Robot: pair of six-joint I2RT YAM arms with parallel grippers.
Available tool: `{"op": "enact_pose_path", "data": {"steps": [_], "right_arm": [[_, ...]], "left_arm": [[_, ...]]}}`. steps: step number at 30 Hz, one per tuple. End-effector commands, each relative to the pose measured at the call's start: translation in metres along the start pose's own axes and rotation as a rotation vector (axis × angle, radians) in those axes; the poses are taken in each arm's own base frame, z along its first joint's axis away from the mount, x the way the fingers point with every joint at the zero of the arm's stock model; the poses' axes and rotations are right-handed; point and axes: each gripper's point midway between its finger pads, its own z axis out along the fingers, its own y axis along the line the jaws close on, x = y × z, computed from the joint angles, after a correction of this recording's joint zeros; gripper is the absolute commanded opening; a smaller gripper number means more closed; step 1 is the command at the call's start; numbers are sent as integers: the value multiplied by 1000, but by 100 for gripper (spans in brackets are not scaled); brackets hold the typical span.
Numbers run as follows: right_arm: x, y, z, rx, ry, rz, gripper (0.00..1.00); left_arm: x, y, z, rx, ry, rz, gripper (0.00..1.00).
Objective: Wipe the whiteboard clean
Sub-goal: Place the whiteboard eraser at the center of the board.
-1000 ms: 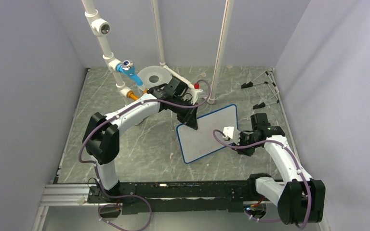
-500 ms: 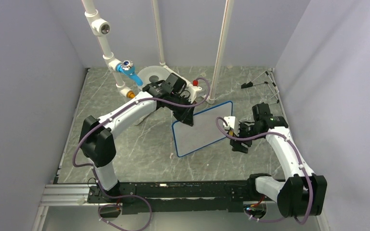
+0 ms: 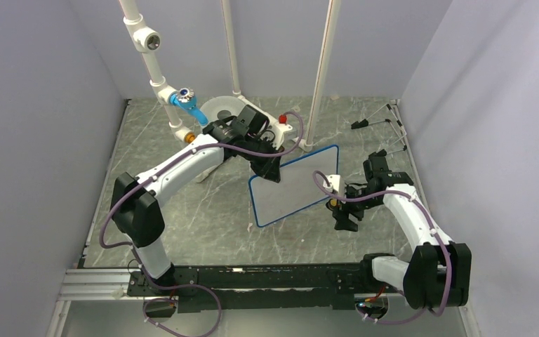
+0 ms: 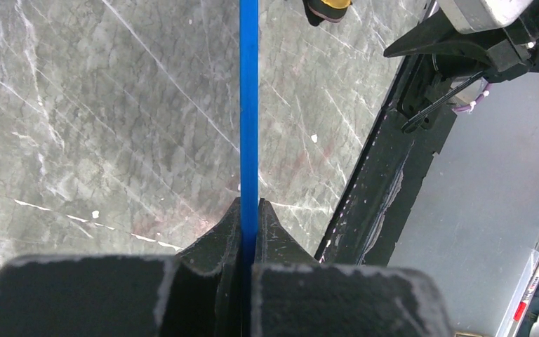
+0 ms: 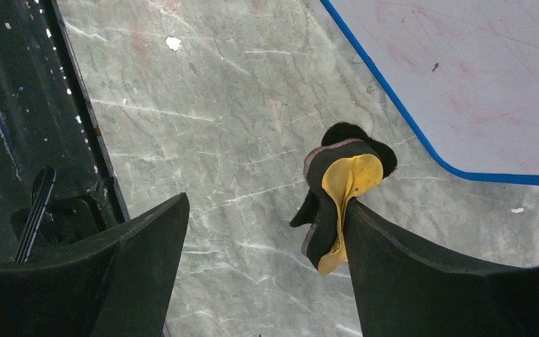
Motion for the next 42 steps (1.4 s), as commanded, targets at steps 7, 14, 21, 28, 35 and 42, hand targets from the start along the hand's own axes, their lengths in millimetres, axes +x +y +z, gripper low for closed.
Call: {"op": "enact_pose_path", "data": {"steps": [7, 14, 21, 28, 35, 42], "right_arm": [[-8, 13, 13, -112, -40, -45, 99], [-5, -3, 26, -68, 34, -141, 100], [-23, -44, 25, 120, 36, -94, 100], [-56, -47, 1, 184, -59, -103, 100], [-79, -18, -14, 75, -129, -159, 100], [-144, 3, -79, 73, -267, -248, 100]], "left_arm": [[-29, -29, -36, 27, -142, 109, 0], [-31, -45, -42, 92, -176, 128, 0], [-26, -49, -38, 132, -172, 114, 0], [-20, -43, -26, 147, -138, 86, 0], [-21, -41, -24, 148, -141, 84, 0], [-20, -29, -24, 97, -130, 76, 0]]}}
